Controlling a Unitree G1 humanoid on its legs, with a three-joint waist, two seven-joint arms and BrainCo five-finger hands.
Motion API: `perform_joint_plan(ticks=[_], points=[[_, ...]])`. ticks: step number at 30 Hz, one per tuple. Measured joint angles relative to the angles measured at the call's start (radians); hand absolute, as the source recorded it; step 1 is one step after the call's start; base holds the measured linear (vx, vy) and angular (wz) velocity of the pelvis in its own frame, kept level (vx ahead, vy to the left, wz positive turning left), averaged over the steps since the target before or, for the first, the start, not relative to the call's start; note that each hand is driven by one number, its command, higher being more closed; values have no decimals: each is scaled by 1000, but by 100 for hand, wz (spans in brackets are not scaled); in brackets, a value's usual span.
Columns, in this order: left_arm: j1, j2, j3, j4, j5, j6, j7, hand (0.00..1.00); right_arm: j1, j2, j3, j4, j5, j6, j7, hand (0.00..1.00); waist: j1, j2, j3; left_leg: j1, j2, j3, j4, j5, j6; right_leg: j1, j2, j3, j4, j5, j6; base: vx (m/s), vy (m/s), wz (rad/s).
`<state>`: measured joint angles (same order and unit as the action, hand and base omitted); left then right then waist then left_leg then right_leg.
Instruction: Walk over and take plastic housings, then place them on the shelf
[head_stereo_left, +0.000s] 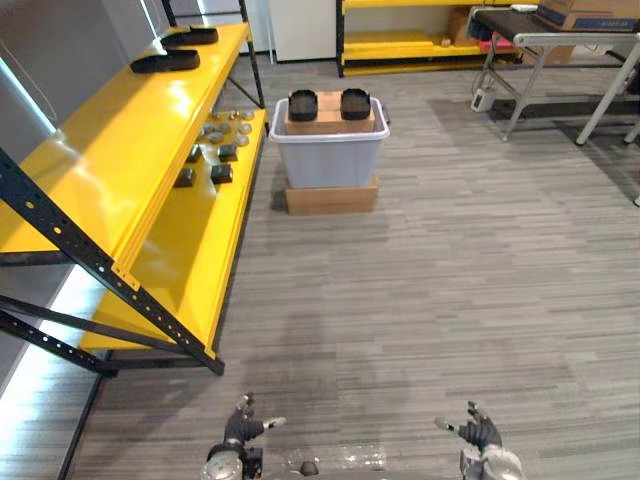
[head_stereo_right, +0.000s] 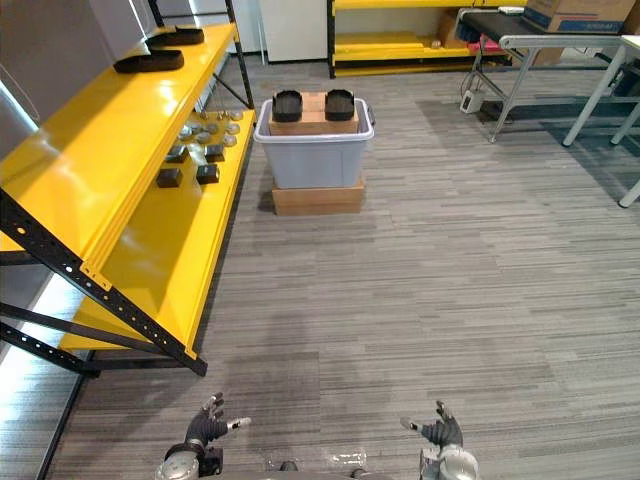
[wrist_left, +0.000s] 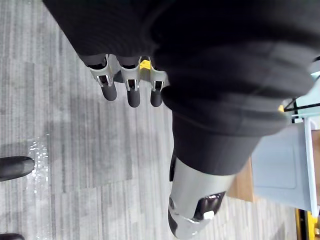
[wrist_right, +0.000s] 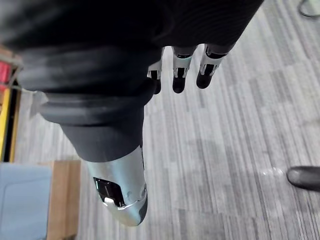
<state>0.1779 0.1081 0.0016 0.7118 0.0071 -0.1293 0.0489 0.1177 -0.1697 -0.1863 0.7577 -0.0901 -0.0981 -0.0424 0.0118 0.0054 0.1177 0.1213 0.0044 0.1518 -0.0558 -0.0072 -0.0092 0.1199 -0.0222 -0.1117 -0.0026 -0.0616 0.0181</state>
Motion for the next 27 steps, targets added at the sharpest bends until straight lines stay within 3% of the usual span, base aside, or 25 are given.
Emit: perform_joint_plan(ticks=[6, 22, 27], points=[[2, 5, 13, -17, 7, 0, -6, 0, 2, -10, 0, -28, -17, -4, 10, 0, -1, 11, 9, 18, 0, 3, 5, -12, -18, 18, -3, 2, 3, -8, 13, 20, -16, -2], [39, 5, 129, 8, -37, 13, 11, 0, -1, -17, -13, -25, 53, 22, -4, 0, 0, 22, 10, -17, 1, 24, 0, -14, -15, -30, -3, 4, 3, -5, 7, -40, -17, -3], [43, 4, 146, 8, -80, 13, 20, 0, -58, -15, -13, -23, 62, 30, -22, 0, 7, 16, 14, -74, 12, 74, 80, -71, 20, -74, 1, 56, 12, -3, 12, 64, 4, -31]])
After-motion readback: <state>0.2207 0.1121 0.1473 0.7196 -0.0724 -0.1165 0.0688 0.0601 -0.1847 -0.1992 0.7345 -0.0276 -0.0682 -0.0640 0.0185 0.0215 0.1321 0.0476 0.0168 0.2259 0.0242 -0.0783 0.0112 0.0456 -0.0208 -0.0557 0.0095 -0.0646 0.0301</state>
